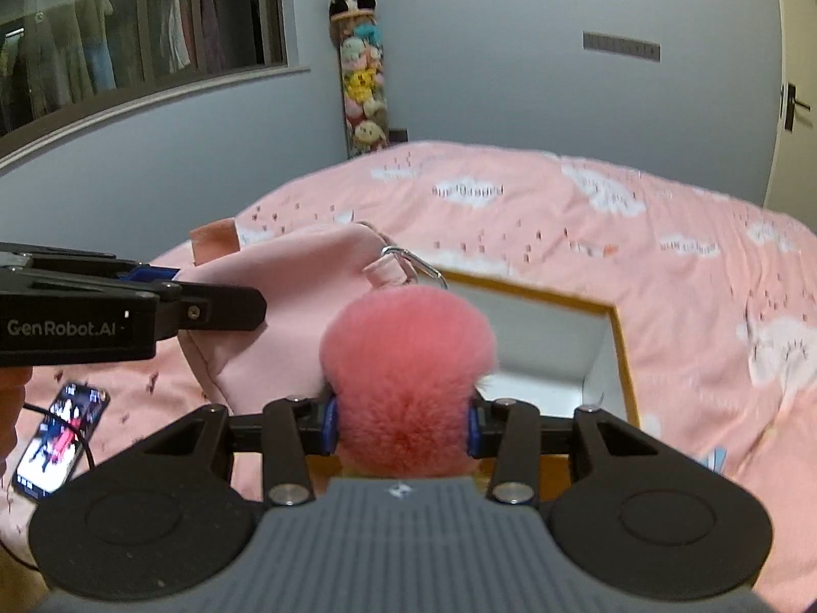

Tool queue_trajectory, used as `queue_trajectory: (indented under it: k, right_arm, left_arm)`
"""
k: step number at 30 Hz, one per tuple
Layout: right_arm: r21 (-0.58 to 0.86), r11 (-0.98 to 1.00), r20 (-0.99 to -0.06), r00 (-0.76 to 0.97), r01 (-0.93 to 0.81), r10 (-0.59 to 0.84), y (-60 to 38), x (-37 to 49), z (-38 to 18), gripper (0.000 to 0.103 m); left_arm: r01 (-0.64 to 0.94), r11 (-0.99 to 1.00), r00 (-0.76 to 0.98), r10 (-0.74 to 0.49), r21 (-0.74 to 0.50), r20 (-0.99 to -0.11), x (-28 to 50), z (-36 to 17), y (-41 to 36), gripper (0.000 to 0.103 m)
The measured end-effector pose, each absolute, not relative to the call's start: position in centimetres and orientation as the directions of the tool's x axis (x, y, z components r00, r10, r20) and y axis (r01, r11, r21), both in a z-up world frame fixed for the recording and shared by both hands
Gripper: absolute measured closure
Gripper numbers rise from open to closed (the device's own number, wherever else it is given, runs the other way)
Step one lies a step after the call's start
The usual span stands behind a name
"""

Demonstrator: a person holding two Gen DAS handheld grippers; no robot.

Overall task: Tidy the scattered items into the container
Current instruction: 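Carry the pink pouch in left tool and pompom in right tool into the box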

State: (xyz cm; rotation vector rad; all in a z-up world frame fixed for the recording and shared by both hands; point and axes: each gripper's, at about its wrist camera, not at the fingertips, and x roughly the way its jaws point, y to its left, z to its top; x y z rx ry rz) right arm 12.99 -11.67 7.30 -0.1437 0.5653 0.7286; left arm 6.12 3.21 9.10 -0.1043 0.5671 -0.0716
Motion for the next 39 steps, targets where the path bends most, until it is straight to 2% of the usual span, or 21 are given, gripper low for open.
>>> queue_trajectory:
  k: [6, 14, 18, 24, 29, 39]
  right_arm:
    - [0.091, 0.756, -0.498, 0.628, -0.649, 0.599, -10.6, 15.2, 8.6, 0.057]
    - [0.11, 0.772, -0.457, 0.658, -0.626, 0.599, -9.5, 17.4, 9.3, 0.057]
    - [0.133, 0.778, -0.498, 0.637, -0.614, 0.588, -8.7, 19.0, 7.5, 0.057]
    - [0.22, 0.775, -0.594, 0.548, -0.593, 0.588, -7.8, 21.3, 3.2, 0.057]
    - [0.27, 0.772, -0.65, 0.482, -0.576, 0.587, -7.5, 22.4, 0.3, 0.057]
    - [0.322, 0.762, -0.69, 0.412, -0.562, 0.595, -7.0, 22.6, -1.9, 0.056]
  left_arm:
    - [-0.021, 0.995, 0.873, -0.028, -0.095, -0.486, 7.7, 9.7, 4.0, 0.068]
    - [-0.065, 0.996, 0.873, 0.031, -0.054, -0.487, 10.4, 9.1, 5.5, 0.068]
    - [-0.046, 0.996, 0.843, -0.001, -0.073, -0.538, 11.8, 7.1, 6.2, 0.068]
    - [-0.058, 0.997, 0.798, 0.02, -0.044, -0.602, 12.5, 4.0, 5.4, 0.068]
    - [-0.109, 0.993, 0.747, 0.113, 0.047, -0.655, 12.5, 2.6, 3.7, 0.068]
    - [-0.13, 0.981, 0.719, 0.194, 0.145, -0.667, 12.6, 1.3, 2.4, 0.067]
